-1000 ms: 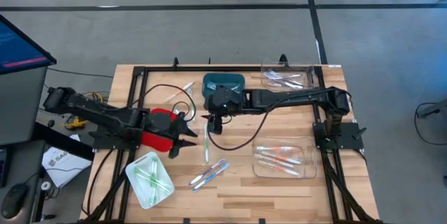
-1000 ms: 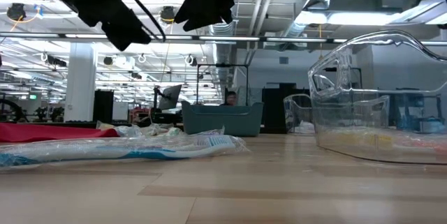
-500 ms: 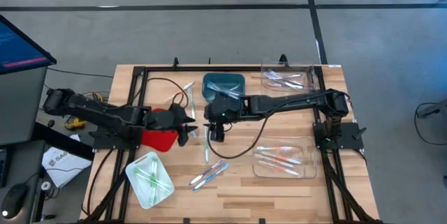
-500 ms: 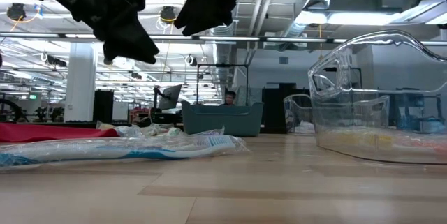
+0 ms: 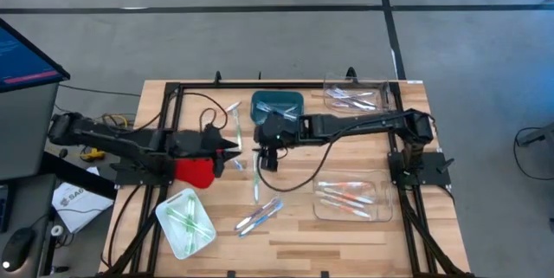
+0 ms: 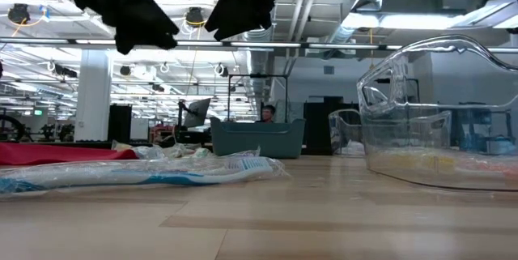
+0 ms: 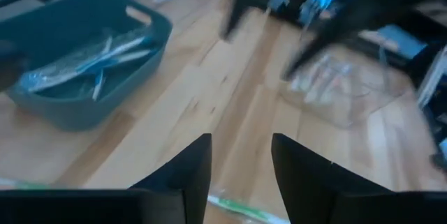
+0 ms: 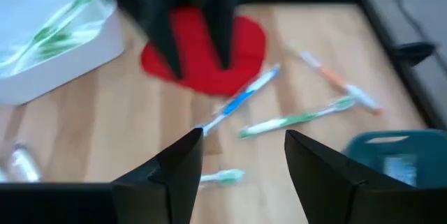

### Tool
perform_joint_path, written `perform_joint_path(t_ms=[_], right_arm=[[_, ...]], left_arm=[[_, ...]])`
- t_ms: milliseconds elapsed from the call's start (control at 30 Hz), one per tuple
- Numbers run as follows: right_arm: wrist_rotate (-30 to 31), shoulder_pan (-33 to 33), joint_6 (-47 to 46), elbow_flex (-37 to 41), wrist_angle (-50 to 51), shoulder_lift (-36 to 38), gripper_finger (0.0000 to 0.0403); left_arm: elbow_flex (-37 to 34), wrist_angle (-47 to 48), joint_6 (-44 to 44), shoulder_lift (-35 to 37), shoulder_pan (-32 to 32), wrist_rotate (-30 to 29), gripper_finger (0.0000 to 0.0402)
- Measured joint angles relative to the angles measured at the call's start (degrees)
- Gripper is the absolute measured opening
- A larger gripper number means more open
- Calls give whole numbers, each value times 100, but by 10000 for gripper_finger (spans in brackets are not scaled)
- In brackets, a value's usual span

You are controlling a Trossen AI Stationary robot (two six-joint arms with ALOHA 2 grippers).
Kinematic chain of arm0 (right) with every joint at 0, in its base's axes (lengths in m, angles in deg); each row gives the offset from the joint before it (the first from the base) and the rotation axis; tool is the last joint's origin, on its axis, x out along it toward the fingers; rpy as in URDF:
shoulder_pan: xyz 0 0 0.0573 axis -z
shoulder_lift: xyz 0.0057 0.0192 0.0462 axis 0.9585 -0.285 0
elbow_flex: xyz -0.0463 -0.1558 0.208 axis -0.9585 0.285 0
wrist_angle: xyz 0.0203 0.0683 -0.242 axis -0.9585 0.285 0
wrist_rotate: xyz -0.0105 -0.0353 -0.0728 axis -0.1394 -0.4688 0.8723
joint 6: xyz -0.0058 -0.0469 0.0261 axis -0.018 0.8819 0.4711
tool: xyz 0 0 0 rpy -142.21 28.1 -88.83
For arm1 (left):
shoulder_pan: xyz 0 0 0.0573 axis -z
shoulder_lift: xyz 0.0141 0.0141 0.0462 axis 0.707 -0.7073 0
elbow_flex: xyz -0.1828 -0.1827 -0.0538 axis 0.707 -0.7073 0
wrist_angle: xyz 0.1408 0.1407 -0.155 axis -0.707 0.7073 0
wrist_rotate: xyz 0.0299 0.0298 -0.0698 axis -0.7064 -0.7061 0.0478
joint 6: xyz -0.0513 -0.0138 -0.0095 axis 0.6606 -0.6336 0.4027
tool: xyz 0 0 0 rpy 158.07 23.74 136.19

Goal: Pick & Place Toothbrushes
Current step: Put the green toothbrush into the white bin

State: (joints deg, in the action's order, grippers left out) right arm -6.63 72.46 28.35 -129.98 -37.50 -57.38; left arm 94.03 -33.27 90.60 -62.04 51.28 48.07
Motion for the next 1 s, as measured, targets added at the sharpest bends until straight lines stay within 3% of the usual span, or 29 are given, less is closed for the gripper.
perform_joint_path(t_ms=[133, 200, 267, 333, 400, 467, 600, 733, 867, 1000], right_arm=[[14, 147, 424, -2, -205, 16, 198], [-135, 173, 1025, 0, -419, 13, 199], [-811, 194, 1603, 0, -626, 15, 197], [-1887, 269, 2035, 0, -758, 15, 195], [-2915, 395, 2359, 2, -871, 77, 193], [-3560, 556, 2422, 0, -959, 191, 192], [-3940, 874, 2114, 2, -968, 297, 192], [-4495, 1011, 1668, 161, -1195, 302, 195], [-5321, 1275, 784, 784, -2452, 515, 196], [-5380, 1653, -156, 1965, -3978, 1024, 194]], left_arm=[[-93, 34, 292, 188, -95, -380, 134], [-93, -105, 17, 181, -206, -363, 128], [-77, -408, -542, 88, -219, -7, 120], [54, -409, -708, 8, -189, 193, 109], [275, -422, -715, -76, -187, 148, 96], [529, -150, -626, -226, -273, -121, 83], [1244, 981, -65, -830, -706, -333, 55], [1926, 1990, 350, -1689, -1306, -1, 41], [2315, 2208, 533, -2441, -1803, 703, 52], [2396, 2512, 814, -2855, -2293, 1007, 80]])
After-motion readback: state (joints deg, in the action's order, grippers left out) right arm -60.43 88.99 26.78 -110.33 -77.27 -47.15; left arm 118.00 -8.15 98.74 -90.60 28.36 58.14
